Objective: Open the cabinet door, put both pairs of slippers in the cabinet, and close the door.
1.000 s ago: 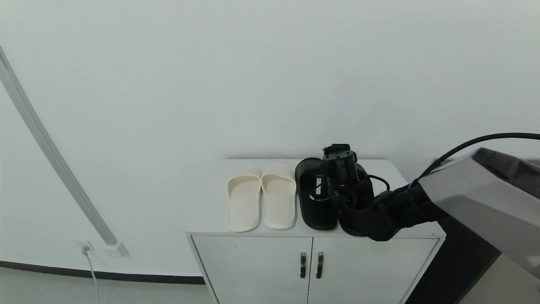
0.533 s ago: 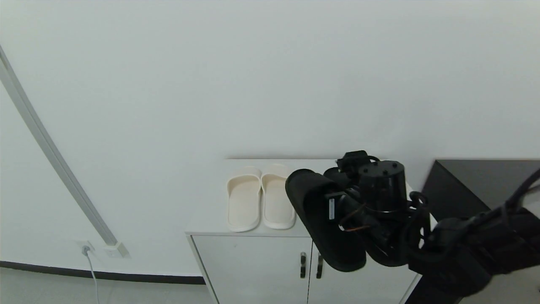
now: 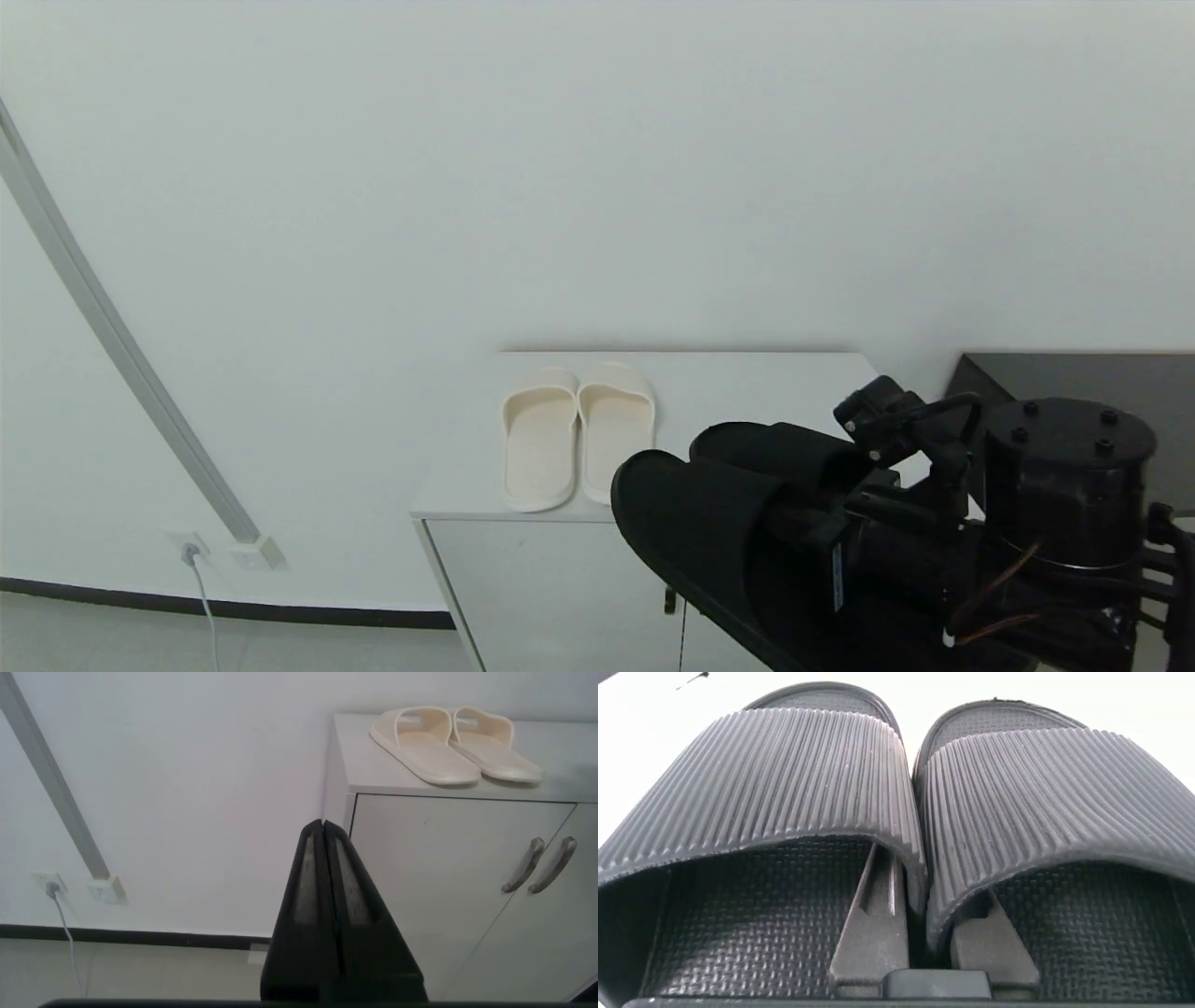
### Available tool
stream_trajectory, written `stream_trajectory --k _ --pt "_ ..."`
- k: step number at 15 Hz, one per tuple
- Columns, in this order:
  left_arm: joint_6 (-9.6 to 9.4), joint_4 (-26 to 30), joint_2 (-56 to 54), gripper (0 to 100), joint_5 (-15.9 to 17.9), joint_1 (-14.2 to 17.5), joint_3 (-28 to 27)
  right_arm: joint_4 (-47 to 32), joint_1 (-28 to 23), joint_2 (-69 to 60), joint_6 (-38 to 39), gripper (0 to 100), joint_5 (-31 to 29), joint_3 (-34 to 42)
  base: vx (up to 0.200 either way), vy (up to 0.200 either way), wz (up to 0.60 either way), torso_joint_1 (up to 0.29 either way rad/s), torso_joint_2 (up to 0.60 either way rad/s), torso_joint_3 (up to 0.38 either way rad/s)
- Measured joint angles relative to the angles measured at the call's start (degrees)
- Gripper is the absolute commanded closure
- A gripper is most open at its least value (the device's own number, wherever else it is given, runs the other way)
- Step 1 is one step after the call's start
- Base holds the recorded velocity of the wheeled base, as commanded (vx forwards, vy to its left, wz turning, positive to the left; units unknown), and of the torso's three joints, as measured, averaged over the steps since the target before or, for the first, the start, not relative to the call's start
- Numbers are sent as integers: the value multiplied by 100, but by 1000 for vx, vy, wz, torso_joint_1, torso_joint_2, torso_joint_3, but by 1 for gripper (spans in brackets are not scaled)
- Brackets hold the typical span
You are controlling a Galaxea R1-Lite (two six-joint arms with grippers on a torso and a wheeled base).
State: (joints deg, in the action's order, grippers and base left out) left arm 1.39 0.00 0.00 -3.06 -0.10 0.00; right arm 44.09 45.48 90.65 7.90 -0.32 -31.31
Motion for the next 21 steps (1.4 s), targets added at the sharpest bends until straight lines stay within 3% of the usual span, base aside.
stream_trajectory --k 4,9,21 --pt "0 0 0 100 5 0 0 -193 79 -328 -2 100 76 166 0 0 0 0 0 0" --pt "-2 0 0 100 5 0 0 -200 95 -363 -29 100 83 280 -200 0 0 6 6 0" --pt "-30 0 0 100 27 2 0 -145 79 -226 -167 100 37 319 0 0 0 0 0 0"
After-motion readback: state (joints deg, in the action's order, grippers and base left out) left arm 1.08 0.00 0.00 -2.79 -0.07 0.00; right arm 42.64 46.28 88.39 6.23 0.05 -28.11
